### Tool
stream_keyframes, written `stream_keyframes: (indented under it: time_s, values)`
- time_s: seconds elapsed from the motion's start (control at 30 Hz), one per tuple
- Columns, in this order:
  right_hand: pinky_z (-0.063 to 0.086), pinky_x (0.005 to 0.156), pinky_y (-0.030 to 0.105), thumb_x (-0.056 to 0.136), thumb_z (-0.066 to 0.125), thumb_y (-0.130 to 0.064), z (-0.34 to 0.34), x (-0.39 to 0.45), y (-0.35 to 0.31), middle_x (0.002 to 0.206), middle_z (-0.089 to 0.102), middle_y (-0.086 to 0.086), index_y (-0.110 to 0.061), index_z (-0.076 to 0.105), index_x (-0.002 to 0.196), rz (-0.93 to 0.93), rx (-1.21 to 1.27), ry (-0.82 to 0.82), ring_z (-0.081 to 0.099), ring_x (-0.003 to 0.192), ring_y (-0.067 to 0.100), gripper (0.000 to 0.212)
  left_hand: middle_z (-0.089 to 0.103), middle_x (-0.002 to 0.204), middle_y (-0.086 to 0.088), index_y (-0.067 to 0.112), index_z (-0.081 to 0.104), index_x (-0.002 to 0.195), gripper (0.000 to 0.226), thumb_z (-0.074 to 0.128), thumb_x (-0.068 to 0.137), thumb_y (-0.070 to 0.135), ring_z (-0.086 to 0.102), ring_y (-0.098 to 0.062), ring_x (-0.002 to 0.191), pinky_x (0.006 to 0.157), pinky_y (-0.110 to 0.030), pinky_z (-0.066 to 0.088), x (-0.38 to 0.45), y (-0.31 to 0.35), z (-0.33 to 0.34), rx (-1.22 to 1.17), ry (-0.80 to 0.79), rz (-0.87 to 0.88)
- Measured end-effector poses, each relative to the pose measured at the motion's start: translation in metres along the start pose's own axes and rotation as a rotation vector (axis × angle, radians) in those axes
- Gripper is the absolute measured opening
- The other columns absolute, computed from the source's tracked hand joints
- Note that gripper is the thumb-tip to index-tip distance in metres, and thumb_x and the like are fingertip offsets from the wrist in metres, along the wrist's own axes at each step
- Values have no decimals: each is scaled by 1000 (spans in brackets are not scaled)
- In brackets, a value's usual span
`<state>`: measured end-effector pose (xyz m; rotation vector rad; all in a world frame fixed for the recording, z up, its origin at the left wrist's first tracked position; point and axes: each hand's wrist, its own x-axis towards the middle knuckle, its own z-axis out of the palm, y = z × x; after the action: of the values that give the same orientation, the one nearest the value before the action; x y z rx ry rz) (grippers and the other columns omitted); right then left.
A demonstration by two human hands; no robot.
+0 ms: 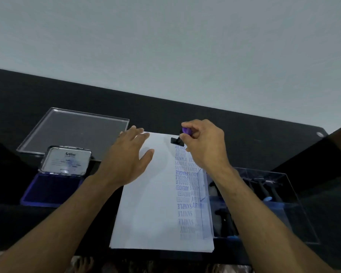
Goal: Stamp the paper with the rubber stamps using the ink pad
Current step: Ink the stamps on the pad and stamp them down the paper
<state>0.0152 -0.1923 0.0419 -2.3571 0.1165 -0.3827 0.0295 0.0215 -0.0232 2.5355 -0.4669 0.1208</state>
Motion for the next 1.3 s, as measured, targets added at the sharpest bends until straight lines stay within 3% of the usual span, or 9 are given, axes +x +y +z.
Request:
stream_keyframes:
  time_s: [0.4,0.57,0.77,1.3]
  values:
    - [59,85,38,87,74,-19,21,47,9,117,65,2,-16,70,121,-15,-61,-100,66,98,17,34,35,161,0,20,39,153,58,48,102,46,21,-20,152,124,-42,15,42,-4,32,86,-85,-23]
    - [58,90,36,87,73,-21,27,51,7,119,65,1,-17,68,123,-7,-94,-127,64,100,16,36,42,156,-4,14,42,151,59,39,102,49,30,-23,149,123,-43,18,41,-10,37,147,-96,27]
    - [54,92,23,87,73,-21,33,52,7,116,65,-1,-18,69,121,-58,-132,-130,64,97,11,34,37,160,-5,14,39,153,74,21,96,58,27,-24,151,124,-41,14,41,-11,38,201,-129,31]
    - [48,94,21,88,72,-23,39,54,7,121,64,0,-19,68,123,-38,-170,-162,62,101,11,35,41,157,-7,12,43,151,72,25,97,57,31,-26,149,120,-38,11,40,-13,41,236,-105,45]
